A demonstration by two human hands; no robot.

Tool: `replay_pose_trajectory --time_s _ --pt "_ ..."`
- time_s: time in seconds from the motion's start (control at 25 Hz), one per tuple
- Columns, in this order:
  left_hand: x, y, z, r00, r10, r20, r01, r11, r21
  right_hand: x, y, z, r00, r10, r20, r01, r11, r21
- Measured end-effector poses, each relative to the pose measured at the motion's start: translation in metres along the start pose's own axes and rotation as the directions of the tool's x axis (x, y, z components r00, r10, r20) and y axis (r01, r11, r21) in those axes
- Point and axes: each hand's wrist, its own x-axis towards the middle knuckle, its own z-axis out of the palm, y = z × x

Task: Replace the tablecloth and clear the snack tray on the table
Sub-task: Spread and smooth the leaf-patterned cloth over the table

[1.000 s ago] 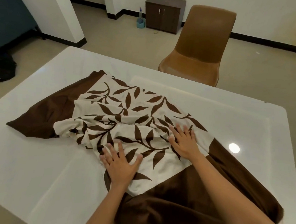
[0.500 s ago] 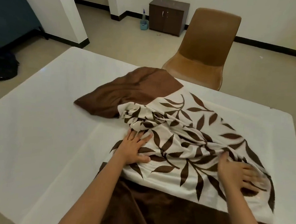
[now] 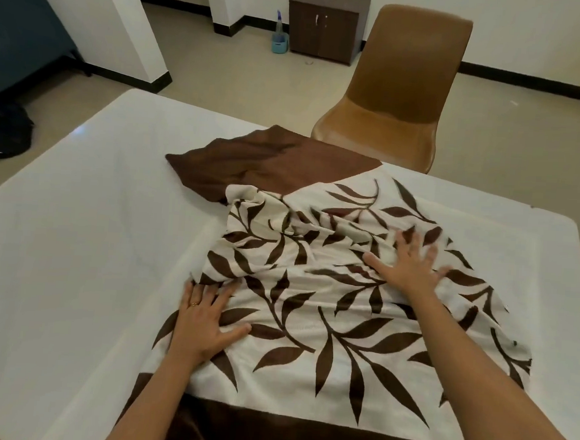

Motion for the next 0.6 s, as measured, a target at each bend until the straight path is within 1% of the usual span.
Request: replay_pose_trajectory --time_s 0.08,0.16,0.24,0.32,0.4,0.48,0.52,0.56,0.6 --pt "0.021 -0.001 -0.005 1.0 -0.006 0.009 0.006 1.0 -0.012 -0.006 0.017 -0.008 0.987 0.162 0.02 -0.163 0.981 0.102" --pt "0.041 0.0 -0.01 0.998 0.01 0.061 -0.009 1.0 -0.021 -0.01 0.04 -0.013 0.954 0.298 0.033 -0.299 0.935 0.192" --pt "0.05 0.008 -0.012 0.992 0.006 0.127 -0.004 1.0 -0.02 -0.015 0.069 -0.016 0.929 0.37 0.034 -0.365 0.893 0.264" --pt "0.046 0.016 -0.012 0.988 -0.032 0.153 0.038 0.999 -0.037 -0.024 0.095 -0.016 0.927 0.375 -0.02 -0.342 0.864 0.37" --pt "0.031 0.021 -0.01 0.986 -0.054 0.156 0.066 0.995 -0.073 -0.043 0.114 -0.01 0.92 0.381 -0.092 -0.312 0.854 0.416" --pt "0.007 0.025 -0.004 0.989 -0.037 0.143 0.048 0.996 -0.073 -0.065 0.123 -0.003 0.912 0.389 -0.13 -0.306 0.856 0.416" --pt "-0.007 0.028 0.001 0.992 -0.03 0.122 0.037 0.997 -0.063 -0.076 0.124 0.001 0.901 0.393 -0.182 -0.295 0.865 0.407" --pt "-0.022 0.032 0.006 0.995 -0.023 0.092 0.028 0.998 -0.053 -0.085 0.124 0.005 0.893 0.368 -0.26 -0.255 0.889 0.381" --pt "-0.036 0.035 0.011 0.998 -0.014 0.065 0.017 0.999 -0.046 -0.096 0.119 0.008 0.9 0.294 -0.323 -0.18 0.924 0.337"
